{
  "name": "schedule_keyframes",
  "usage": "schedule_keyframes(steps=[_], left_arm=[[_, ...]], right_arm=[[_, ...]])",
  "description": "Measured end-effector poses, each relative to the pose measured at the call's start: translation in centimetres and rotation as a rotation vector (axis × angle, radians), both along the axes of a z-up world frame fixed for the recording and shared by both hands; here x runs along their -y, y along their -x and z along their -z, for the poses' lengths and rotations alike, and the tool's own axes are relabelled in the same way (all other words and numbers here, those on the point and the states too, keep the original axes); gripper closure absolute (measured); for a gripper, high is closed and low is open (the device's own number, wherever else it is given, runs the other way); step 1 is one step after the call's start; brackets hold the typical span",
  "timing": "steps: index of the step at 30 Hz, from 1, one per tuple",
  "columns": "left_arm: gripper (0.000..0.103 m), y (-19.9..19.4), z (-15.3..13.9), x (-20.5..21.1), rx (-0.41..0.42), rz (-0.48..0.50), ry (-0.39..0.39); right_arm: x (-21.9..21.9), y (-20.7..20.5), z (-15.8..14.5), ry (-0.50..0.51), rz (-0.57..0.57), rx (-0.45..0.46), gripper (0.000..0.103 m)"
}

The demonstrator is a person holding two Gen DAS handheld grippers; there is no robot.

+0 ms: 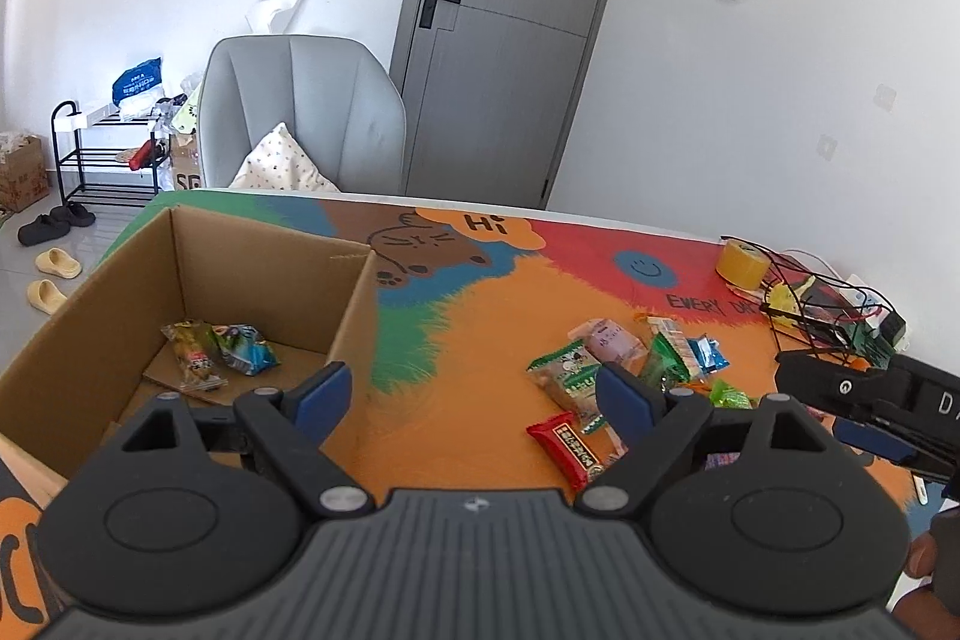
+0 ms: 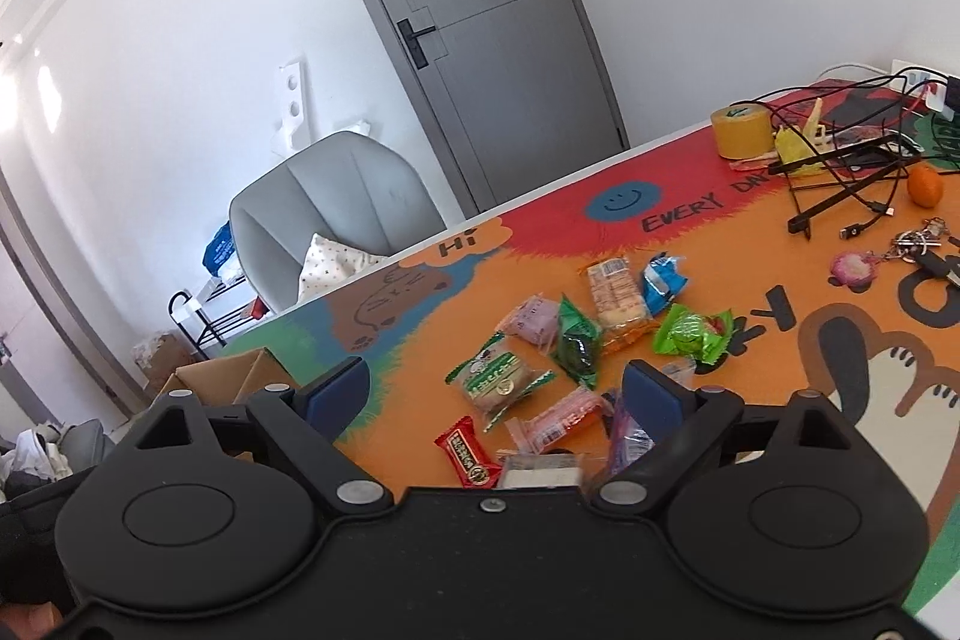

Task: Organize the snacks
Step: 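Grasp the white cracker pack with the left gripper while the right grasps the purple bread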

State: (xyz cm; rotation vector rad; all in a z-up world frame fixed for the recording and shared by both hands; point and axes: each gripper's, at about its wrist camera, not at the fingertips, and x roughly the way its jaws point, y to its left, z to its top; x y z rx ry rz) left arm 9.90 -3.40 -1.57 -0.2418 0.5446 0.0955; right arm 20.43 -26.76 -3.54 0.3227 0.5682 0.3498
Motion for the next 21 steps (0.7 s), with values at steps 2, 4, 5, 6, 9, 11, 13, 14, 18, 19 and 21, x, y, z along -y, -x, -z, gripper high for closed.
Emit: schedule_keyframes(steps=[2,4,5,6,9,11,13,14,18,19,21], left_arm=[[0.015,-0.2,0.2,0.8,-0.006,0.015,0.001],[0.016,-0.4,0.4,1.5,-0.009,0.033,-0.002],[0.015,-0.5,0.6,1.9,-0.010,0.043,-0.005],[0.016,-0.7,0.8,2.3,-0.015,0.049,-0.005],[0.016,-1.2,1.5,3.0,-0.029,0.069,0.021],[0.016,-1.5,2.0,3.5,-0.043,0.078,0.029],[0.016,-1.8,2.5,3.9,-0.052,0.085,0.027],[0.016,-1.9,2.7,4.1,-0.055,0.086,0.024],[0.016,-2.7,3.7,5.0,-0.080,0.095,0.020],[0.016,-2.8,4.0,5.2,-0.087,0.096,0.019],[0.017,-3.1,4.5,5.6,-0.099,0.097,0.018]], right_arm=[[0.8,0.1,0.2,-0.008,0.009,-0.006,0.011],[1.3,0.1,0.5,-0.001,0.022,-0.008,0.011],[1.6,0.1,0.6,0.002,0.027,-0.010,0.011],[1.8,0.2,0.9,0.004,0.033,-0.013,0.012],[2.5,0.0,1.7,0.010,0.052,-0.033,0.015],[2.9,-0.1,2.4,0.009,0.054,-0.048,0.019],[3.1,-0.2,3.1,0.010,0.053,-0.060,0.021],[3.2,-0.3,3.5,0.009,0.054,-0.069,0.022],[3.7,-0.9,4.9,0.001,0.056,-0.098,0.030],[3.8,-1.1,5.3,-0.001,0.056,-0.109,0.031],[4.1,-1.5,6.1,-0.004,0.059,-0.131,0.032]])
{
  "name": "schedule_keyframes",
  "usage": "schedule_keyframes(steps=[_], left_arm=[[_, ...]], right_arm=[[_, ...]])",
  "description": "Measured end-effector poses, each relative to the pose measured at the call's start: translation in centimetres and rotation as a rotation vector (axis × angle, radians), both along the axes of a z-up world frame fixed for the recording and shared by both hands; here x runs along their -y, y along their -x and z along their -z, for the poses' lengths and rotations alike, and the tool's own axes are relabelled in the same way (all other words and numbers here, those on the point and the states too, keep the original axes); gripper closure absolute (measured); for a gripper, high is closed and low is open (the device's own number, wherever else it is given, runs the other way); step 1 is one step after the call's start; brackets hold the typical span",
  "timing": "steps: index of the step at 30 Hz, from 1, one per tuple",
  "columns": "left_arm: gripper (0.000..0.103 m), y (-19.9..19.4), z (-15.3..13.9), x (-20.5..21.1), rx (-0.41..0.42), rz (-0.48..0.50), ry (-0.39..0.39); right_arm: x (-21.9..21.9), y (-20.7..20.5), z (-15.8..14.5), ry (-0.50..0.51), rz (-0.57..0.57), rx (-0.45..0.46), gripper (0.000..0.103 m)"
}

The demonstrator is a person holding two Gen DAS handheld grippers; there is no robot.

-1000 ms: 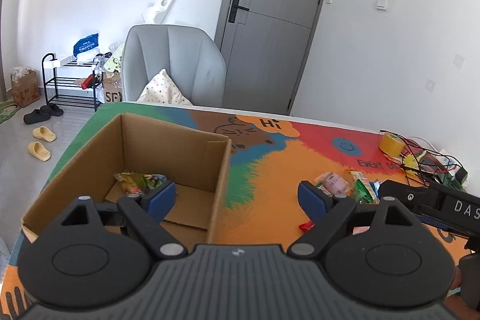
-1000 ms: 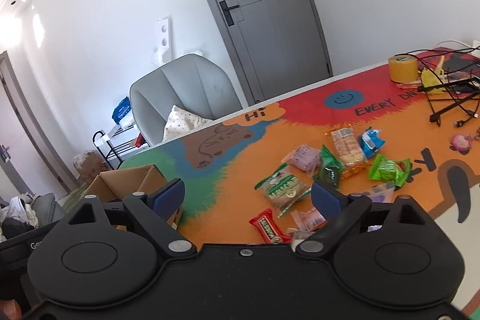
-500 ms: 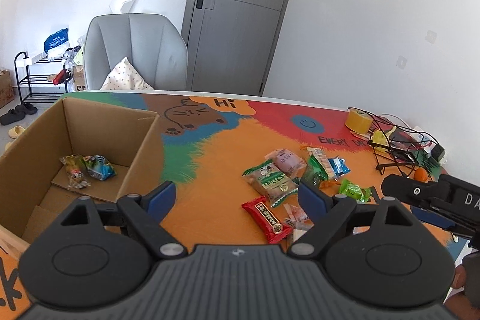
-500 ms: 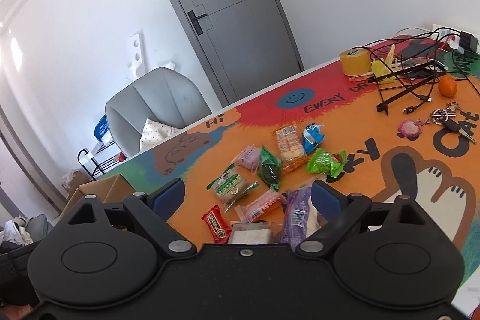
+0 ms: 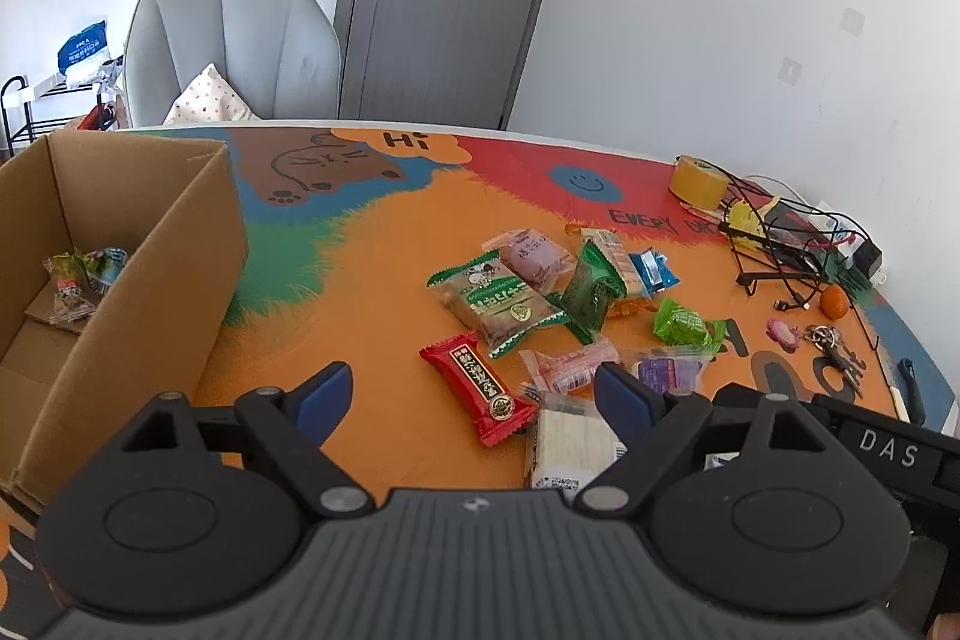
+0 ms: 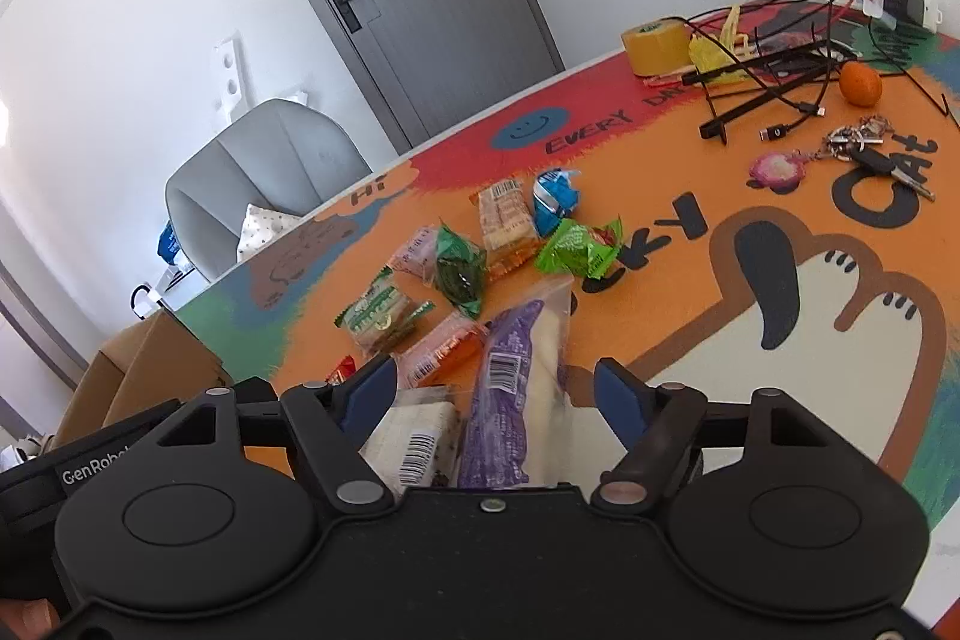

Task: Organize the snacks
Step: 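Grasp the white cracker pack with the left gripper while the right grasps the purple bread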

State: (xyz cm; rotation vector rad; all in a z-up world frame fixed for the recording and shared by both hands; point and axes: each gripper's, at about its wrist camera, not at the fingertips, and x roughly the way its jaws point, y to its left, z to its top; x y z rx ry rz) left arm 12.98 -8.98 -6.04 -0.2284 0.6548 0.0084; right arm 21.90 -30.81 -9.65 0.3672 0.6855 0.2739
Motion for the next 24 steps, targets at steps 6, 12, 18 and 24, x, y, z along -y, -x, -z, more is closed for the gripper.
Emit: schedule_keyframes(steps=[6,12,18,24], left_arm=[[0.017,-0.4,1.3,0.8,-0.032,0.023,-0.008],[0.017,-0.9,1.8,1.7,-0.043,0.037,-0.024],[0.017,-1.4,2.6,3.7,-0.064,0.090,-0.039],[0.017,-1.8,3.3,5.5,-0.082,0.131,-0.048]], right_arm=[[-0.3,-0.8,2.5,0.002,-0.017,-0.064,0.045],[0.3,-0.8,3.7,-0.050,-0.056,-0.078,0.074],[2.6,-0.4,3.6,-0.052,0.003,-0.058,0.076],[4.2,-0.2,3.7,-0.060,0.039,-0.056,0.076]])
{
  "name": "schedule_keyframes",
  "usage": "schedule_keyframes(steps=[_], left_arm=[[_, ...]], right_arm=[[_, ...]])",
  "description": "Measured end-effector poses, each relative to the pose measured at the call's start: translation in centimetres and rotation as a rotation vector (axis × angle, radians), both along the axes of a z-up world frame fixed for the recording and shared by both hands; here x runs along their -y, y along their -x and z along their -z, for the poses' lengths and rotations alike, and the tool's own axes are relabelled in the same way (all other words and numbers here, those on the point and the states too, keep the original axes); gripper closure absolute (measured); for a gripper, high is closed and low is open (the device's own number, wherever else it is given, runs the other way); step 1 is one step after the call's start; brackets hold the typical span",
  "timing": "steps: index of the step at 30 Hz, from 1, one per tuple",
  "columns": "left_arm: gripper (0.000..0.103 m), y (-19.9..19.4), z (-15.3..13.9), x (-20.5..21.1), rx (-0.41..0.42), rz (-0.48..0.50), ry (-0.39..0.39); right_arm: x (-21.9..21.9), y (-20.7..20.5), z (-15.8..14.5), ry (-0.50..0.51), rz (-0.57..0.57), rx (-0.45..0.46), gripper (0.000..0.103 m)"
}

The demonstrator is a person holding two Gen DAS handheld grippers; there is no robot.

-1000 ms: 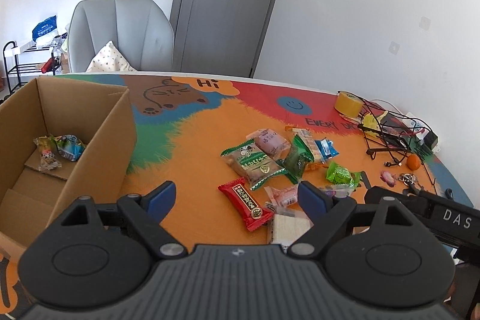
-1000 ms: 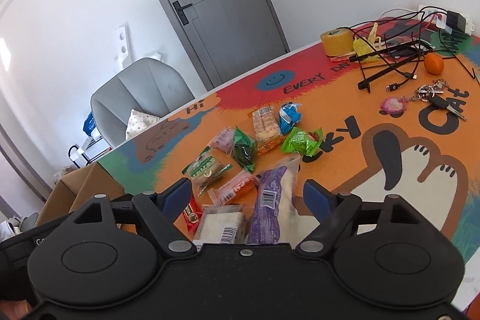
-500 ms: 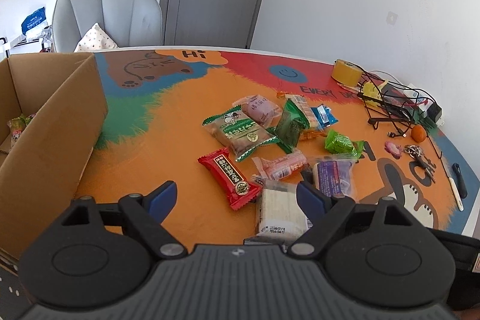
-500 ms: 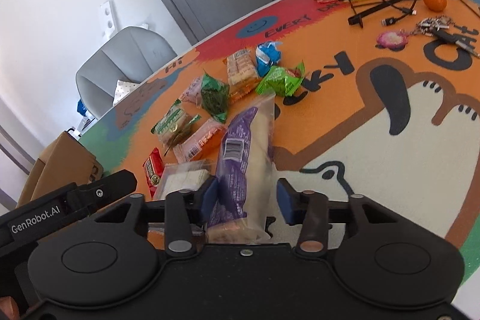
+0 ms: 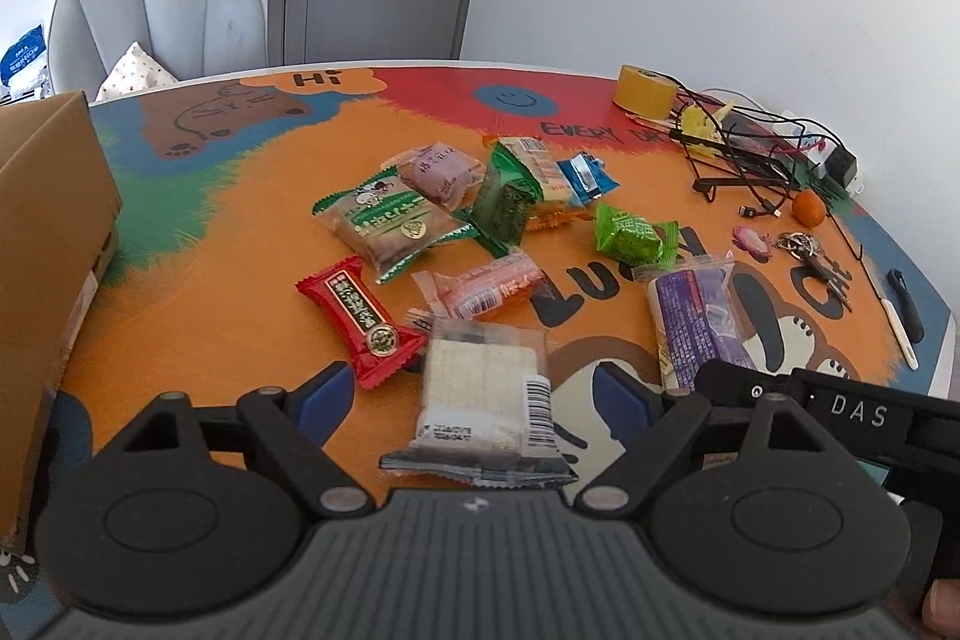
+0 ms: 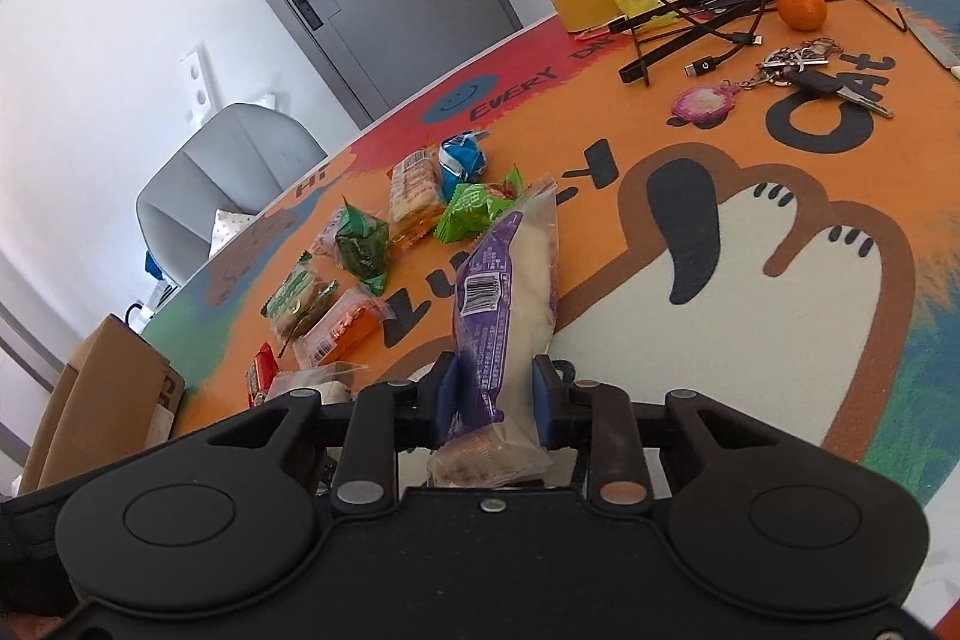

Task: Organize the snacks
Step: 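Grasp the white cracker pack with the left gripper while the right grasps the purple bread, then carry both packets over the box and release them inside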

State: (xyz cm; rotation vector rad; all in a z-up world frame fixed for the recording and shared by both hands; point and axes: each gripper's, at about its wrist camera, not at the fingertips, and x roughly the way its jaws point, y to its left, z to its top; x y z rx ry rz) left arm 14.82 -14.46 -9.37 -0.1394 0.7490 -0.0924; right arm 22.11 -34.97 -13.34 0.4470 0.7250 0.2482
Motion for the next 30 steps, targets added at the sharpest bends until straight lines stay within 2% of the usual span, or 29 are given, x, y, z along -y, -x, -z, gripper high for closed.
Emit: schedule_keyframes(steps=[6,11,12,13,15,16,18,19,22,30], left_arm=[[0.017,-0.6,1.1,0.8,-0.026,0.009,-0.016],[0.021,-0.6,1.9,1.0,-0.031,0.000,-0.053],[0.027,-0.5,1.9,1.0,-0.023,-0.003,-0.057],[0.039,-0.4,1.9,0.9,-0.016,-0.010,-0.068],[0.054,-0.2,1.7,0.7,-0.007,0.001,-0.061],[0.055,-0.2,1.6,0.4,-0.008,0.003,-0.052],[0.056,-0.1,1.5,0.1,-0.009,0.005,-0.039],[0.057,0.0,1.4,-0.1,-0.009,0.005,-0.035],[0.057,0.2,1.1,-0.8,-0.011,-0.004,-0.014],[0.058,1.5,-1.1,-2.6,0.055,-0.039,0.015]], right_arm=[[0.2,0.3,-0.1,0.012,0.008,0.003,0.075],[-0.8,0.1,-0.3,0.073,-0.009,0.018,0.067],[-1.0,0.0,-0.3,0.079,-0.014,0.022,0.062],[-1.2,-0.1,-0.3,0.085,-0.015,0.024,0.056],[-1.7,-0.3,-0.1,0.112,-0.016,0.027,0.051],[-2.0,-0.4,-0.1,0.128,-0.015,0.036,0.051],[-2.4,-0.4,0.0,0.153,-0.013,0.043,0.055],[-2.6,-0.5,0.0,0.165,-0.014,0.041,0.068],[-2.8,-0.5,-0.2,0.129,-0.049,0.039,0.073],[-4.5,0.4,-1.8,0.109,-0.080,0.090,0.074]])
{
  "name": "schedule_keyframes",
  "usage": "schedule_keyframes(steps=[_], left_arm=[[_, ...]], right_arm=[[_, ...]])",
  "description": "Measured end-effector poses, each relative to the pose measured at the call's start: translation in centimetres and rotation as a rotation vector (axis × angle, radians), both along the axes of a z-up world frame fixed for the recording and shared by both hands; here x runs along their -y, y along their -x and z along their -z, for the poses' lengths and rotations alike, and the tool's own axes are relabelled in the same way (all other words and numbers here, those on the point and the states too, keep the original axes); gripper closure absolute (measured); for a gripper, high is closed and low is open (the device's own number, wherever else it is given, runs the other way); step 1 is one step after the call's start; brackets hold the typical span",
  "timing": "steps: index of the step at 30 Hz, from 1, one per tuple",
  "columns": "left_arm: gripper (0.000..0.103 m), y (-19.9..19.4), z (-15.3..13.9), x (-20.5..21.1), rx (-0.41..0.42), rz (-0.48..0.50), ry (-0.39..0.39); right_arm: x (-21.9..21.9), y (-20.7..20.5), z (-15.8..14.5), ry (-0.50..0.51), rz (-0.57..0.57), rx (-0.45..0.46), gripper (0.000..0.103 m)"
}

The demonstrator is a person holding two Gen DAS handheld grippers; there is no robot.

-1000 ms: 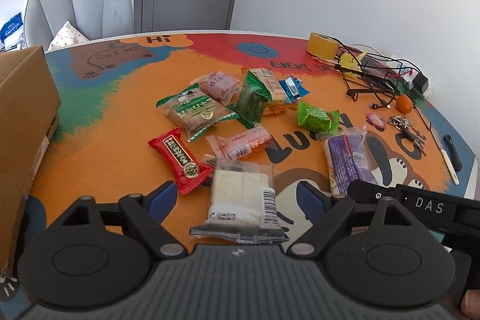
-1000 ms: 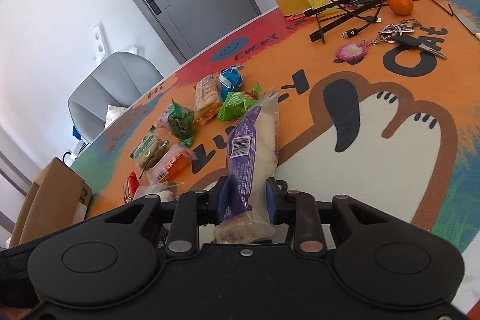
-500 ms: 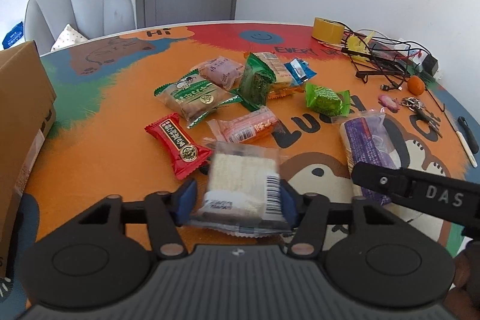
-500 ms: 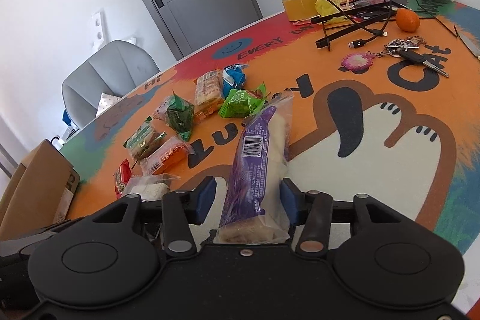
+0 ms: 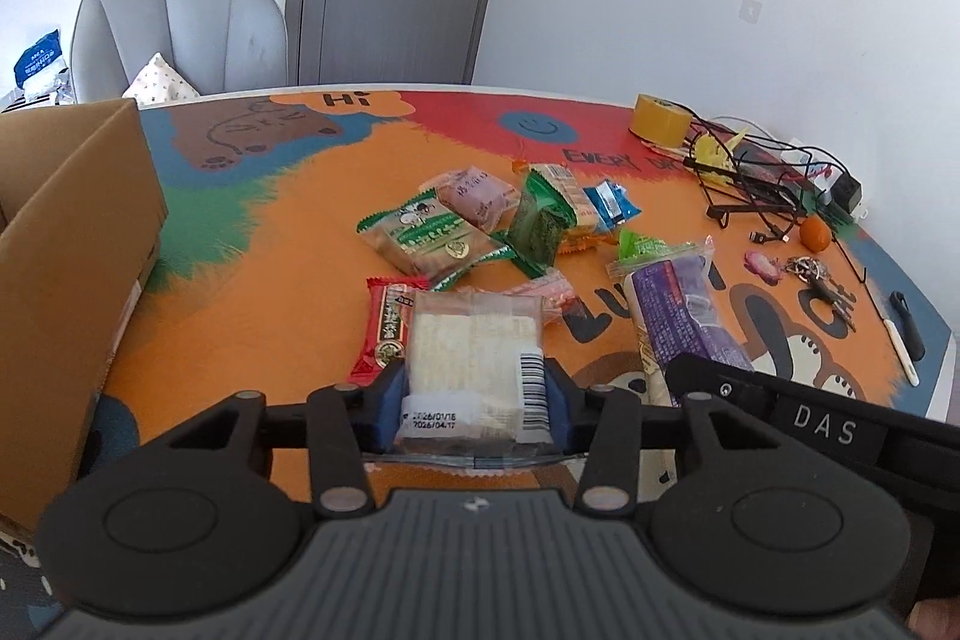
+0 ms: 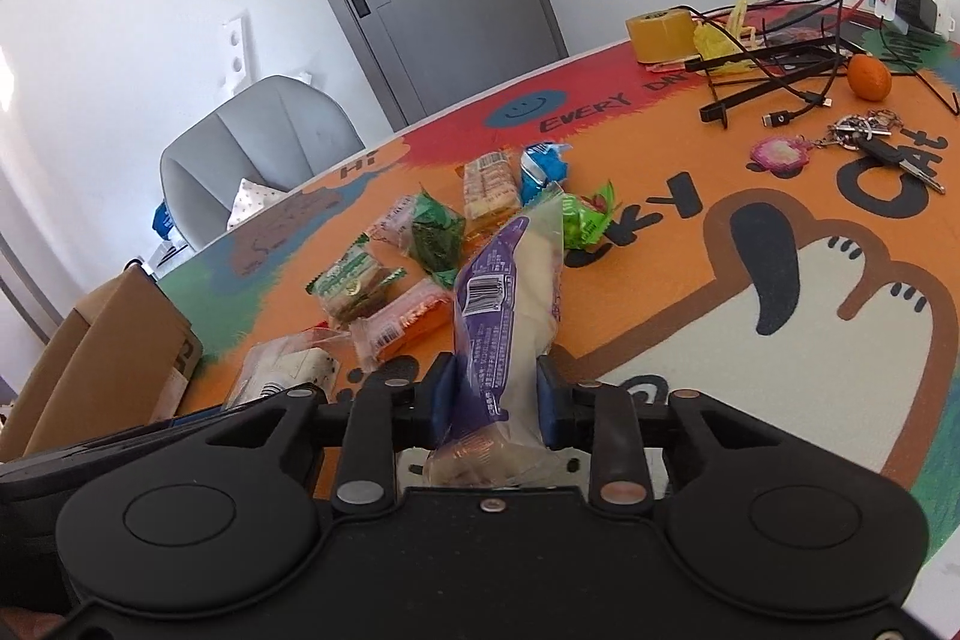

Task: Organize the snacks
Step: 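Carry both packets over the box and release them inside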

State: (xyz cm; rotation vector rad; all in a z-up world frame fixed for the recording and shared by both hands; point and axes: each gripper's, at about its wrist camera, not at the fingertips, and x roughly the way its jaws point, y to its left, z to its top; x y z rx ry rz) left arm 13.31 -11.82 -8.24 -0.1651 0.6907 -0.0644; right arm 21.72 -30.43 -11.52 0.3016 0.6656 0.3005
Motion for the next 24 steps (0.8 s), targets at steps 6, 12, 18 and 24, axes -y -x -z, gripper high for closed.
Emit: schedule_keyframes(steps=[6,12,18,24], left_arm=[[0.058,0.7,-2.0,-2.2,0.053,-0.057,0.015],[0.058,2.0,-3.9,-5.0,0.104,-0.123,0.017],[0.058,3.5,-5.9,-8.3,0.138,-0.194,0.025],[0.058,5.5,-7.5,-12.0,0.189,-0.265,0.027]], right_arm=[[-1.8,0.6,-1.8,-0.016,-0.043,0.049,0.074],[-4.4,0.6,-3.5,-0.032,-0.101,0.098,0.074],[-7.6,0.9,-5.3,-0.047,-0.177,0.141,0.074],[-11.3,1.3,-6.7,-0.056,-0.247,0.167,0.074]])
